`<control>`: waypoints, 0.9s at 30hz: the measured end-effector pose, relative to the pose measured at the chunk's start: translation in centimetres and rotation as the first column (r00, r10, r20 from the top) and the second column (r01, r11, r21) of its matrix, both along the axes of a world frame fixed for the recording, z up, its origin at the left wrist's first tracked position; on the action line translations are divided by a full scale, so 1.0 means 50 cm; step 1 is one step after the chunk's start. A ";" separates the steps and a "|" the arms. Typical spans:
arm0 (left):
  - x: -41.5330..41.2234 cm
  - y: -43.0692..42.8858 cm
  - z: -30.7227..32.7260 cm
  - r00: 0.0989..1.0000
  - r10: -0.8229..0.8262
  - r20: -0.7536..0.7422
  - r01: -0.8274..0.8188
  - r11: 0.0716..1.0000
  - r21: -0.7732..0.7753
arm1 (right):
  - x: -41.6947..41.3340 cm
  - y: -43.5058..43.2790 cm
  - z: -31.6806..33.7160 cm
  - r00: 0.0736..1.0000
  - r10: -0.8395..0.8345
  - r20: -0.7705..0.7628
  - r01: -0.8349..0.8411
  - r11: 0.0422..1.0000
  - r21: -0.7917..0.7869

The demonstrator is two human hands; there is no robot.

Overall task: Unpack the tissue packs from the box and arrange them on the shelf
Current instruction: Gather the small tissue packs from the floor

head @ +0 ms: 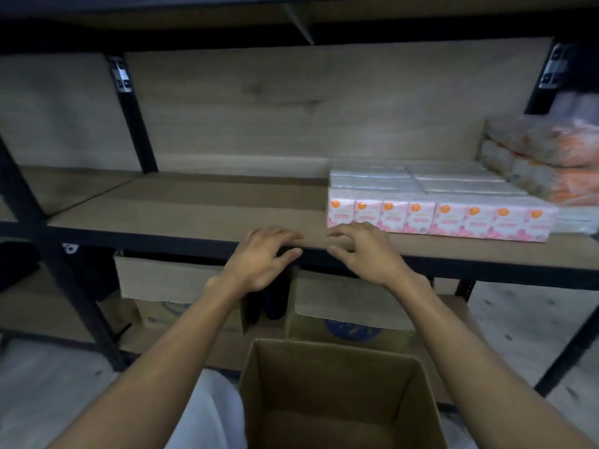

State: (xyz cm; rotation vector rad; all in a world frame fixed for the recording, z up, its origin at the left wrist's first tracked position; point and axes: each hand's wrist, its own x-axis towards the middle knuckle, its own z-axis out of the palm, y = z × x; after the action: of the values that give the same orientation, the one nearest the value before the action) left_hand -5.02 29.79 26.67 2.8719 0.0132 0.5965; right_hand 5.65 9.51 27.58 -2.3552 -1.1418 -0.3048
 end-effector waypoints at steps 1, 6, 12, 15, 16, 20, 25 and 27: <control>-0.019 0.016 -0.004 1.000 0.000 -0.002 0.000 1.000 -0.011 | -0.017 0.021 -0.005 1.000 0.017 -0.009 -0.017 1.000 -0.003; -0.111 0.096 -0.034 0.996 0.058 -0.062 -0.064 0.993 -0.099 | -0.099 0.131 -0.036 0.984 0.148 -0.103 -0.151 0.988 -0.021; -0.219 0.199 -0.082 0.974 0.143 -0.176 -0.186 0.946 -0.265 | -0.180 0.283 -0.083 0.927 0.273 -0.257 -0.305 0.948 -0.089; -0.274 0.265 -0.115 0.952 0.212 -0.219 -0.266 0.930 -0.253 | -0.222 0.366 -0.107 0.891 0.327 -0.316 -0.376 0.921 -0.107; -0.293 0.289 -0.131 0.942 0.240 -0.236 -0.299 0.919 -0.258 | -0.237 0.396 -0.116 0.877 0.341 -0.337 -0.398 0.910 -0.114; -0.371 0.379 -0.212 0.888 0.354 -0.292 -0.432 0.859 -0.273 | -0.296 0.515 -0.173 0.825 0.369 -0.428 -0.472 0.867 -0.161; -0.453 0.461 -0.343 0.827 0.412 -0.382 -0.541 0.767 -0.345 | -0.357 0.646 -0.291 0.807 0.307 -0.505 -0.466 0.856 -0.224; -0.477 0.494 -0.407 0.794 0.433 -0.426 -0.588 0.724 -0.361 | -0.374 0.694 -0.353 0.775 0.257 -0.578 -0.463 0.853 -0.241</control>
State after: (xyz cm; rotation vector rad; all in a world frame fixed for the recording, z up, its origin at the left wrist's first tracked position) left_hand -28.89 54.50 6.34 2.4066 0.9181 0.1591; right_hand -13.05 44.23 9.93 -2.2160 -1.4178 0.7275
